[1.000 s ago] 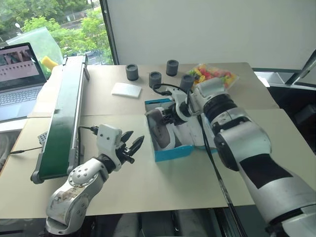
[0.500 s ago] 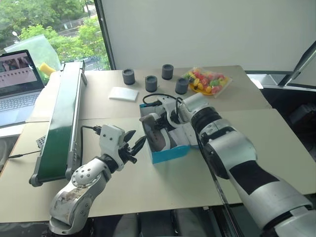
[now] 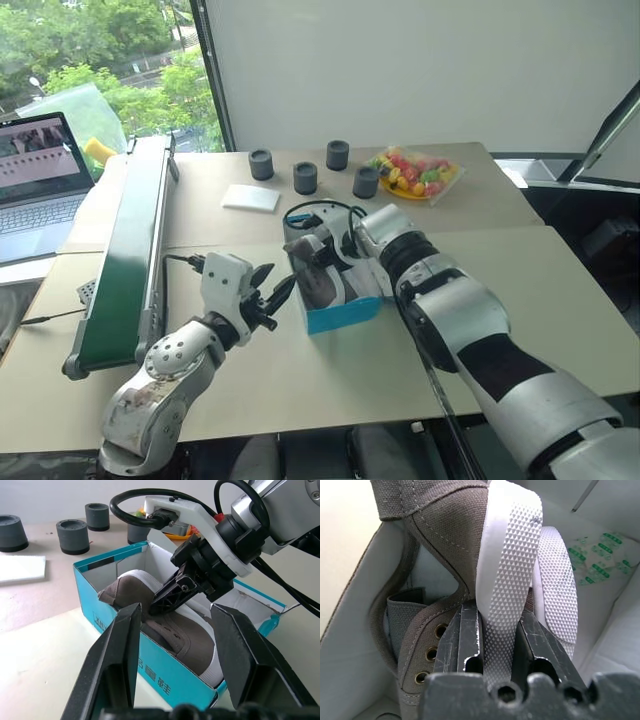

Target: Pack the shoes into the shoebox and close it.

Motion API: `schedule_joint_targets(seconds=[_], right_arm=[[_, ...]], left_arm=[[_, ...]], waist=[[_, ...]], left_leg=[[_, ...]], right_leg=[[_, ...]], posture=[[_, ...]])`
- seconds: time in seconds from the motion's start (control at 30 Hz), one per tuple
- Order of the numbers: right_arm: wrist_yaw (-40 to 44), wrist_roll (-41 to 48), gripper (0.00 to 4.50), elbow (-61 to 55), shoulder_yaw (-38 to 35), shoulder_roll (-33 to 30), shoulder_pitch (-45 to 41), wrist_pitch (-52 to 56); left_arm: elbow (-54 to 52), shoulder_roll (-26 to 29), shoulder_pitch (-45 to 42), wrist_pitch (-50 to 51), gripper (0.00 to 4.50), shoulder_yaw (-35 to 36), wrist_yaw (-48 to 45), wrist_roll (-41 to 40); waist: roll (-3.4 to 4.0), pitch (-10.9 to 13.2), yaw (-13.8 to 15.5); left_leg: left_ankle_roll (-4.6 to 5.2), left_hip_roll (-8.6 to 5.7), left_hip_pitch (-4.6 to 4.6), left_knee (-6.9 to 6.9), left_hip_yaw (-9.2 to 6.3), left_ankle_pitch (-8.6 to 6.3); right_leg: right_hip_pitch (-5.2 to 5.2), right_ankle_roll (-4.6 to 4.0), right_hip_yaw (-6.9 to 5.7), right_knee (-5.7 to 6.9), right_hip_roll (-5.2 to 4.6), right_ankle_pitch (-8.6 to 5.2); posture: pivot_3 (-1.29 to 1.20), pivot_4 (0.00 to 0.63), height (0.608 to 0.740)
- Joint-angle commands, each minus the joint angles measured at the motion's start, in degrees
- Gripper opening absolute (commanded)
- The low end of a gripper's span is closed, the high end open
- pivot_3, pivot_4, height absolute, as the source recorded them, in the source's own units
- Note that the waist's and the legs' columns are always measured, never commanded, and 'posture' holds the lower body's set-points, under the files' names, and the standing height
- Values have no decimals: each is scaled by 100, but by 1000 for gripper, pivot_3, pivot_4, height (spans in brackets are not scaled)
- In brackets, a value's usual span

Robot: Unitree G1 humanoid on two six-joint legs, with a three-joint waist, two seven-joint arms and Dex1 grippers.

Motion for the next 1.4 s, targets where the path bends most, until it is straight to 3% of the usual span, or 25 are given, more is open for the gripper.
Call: schedule_joint_targets(seconds=[0.03,0.33,0.5,0.67,0.73,0.97,1.13,1.4], right_arm=[[-495,-175,494,536,-121,-151,393,175],[-508,-708,494,590,314,352,825,-510],[-42,-1056,494,655,630,673,1065,-507],[-325,-672,494,600,-46,710,816,-336],[-625,-461,1361,584,-421,649,692,-298],[-1055,201,3658,490,-1403,589,26,-44],[-913,448,3658,289,-1692,230,-430,289],[-820,858,3658,-138,-2006,-444,-643,1012]], left_arm=[[-339,-14,83,0,2333,69,86,-23],[-352,-16,24,41,2333,97,174,-60],[-339,36,-53,76,2333,136,159,-78],[-363,49,21,65,2333,197,179,-78],[-345,21,37,42,2405,151,188,-56],[-239,20,-58,25,2405,97,120,-52],[-147,65,-165,30,2405,109,21,-76],[-63,142,-302,76,2405,176,-103,-116]], waist=[[0,-5,33],[-3,-52,35],[0,-68,-18],[-3,-81,-41],[-5,-82,-51],[25,-50,-5],[24,-12,-3],[23,35,65]], left_leg=[[0,-1,0,0,-3,0],[0,0,2,-2,-8,0],[-45,13,81,-33,-25,-29],[-53,14,134,-69,-43,-48],[-39,17,127,-79,-39,-41],[-12,30,40,-77,-31,-25],[-11,28,-35,-76,-12,-24],[-9,3,-161,-72,-7,-22]], right_leg=[[1,0,-3,0,-1,-1],[6,-4,-7,-9,-2,-10],[75,-49,-2,-52,-2,-42],[104,-49,-1,-65,-3,-73],[108,-49,2,-61,2,-73],[12,-33,5,-46,20,-48],[-56,-73,-1,-46,23,-18],[-169,-61,-7,-45,1,0]], posture=[[0,150,740],[0,150,740],[0,150,740],[0,150,740],[0,150,740],[0,150,740],[0,150,740],[0,150,740]])
